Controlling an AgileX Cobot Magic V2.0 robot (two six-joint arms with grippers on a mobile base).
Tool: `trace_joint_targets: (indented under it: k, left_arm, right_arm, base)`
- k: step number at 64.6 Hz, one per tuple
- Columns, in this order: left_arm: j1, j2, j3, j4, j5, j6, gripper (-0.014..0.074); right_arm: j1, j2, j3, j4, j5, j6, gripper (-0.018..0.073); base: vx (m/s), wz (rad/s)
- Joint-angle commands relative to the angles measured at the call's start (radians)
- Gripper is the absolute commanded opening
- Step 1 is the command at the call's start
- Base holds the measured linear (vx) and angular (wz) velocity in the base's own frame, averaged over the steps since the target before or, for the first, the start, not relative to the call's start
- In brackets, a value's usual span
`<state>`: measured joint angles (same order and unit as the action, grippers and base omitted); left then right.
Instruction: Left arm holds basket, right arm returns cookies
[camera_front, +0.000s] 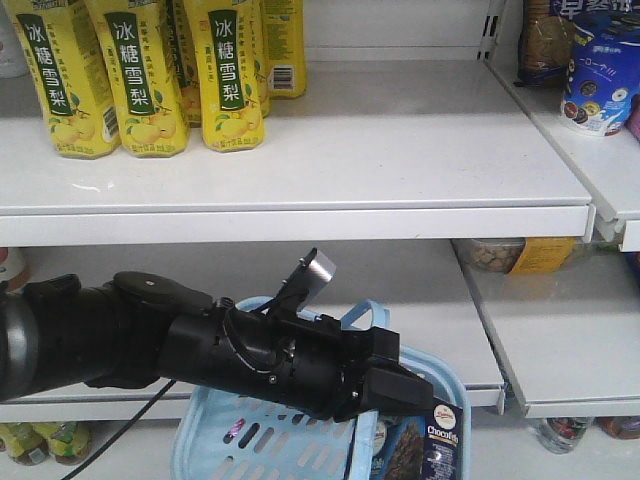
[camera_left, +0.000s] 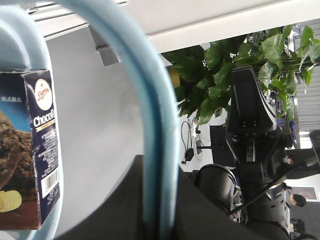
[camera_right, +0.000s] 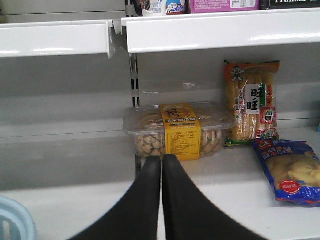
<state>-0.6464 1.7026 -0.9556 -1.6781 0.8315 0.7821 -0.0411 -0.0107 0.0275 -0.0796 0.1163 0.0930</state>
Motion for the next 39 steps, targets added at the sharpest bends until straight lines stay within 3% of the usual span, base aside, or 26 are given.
trace_joint_targets:
  k: [1, 39]
  left_arm:
    - [0.001, -0.054, -0.025, -0.097, 0.036, 0.016, -0.0006]
    - [0.001, -0.054, -0.025, -0.097, 0.036, 0.016, -0.0006]
  right_arm:
    - [-0.006, -0.012, 0.004, -0.003, -0.073, 0.002, -0.0008]
    - [-0.006, -0.012, 0.004, -0.003, -0.073, 0.002, -0.0008]
  base:
    - [0.0, 0.0]
    - [0.0, 0.0]
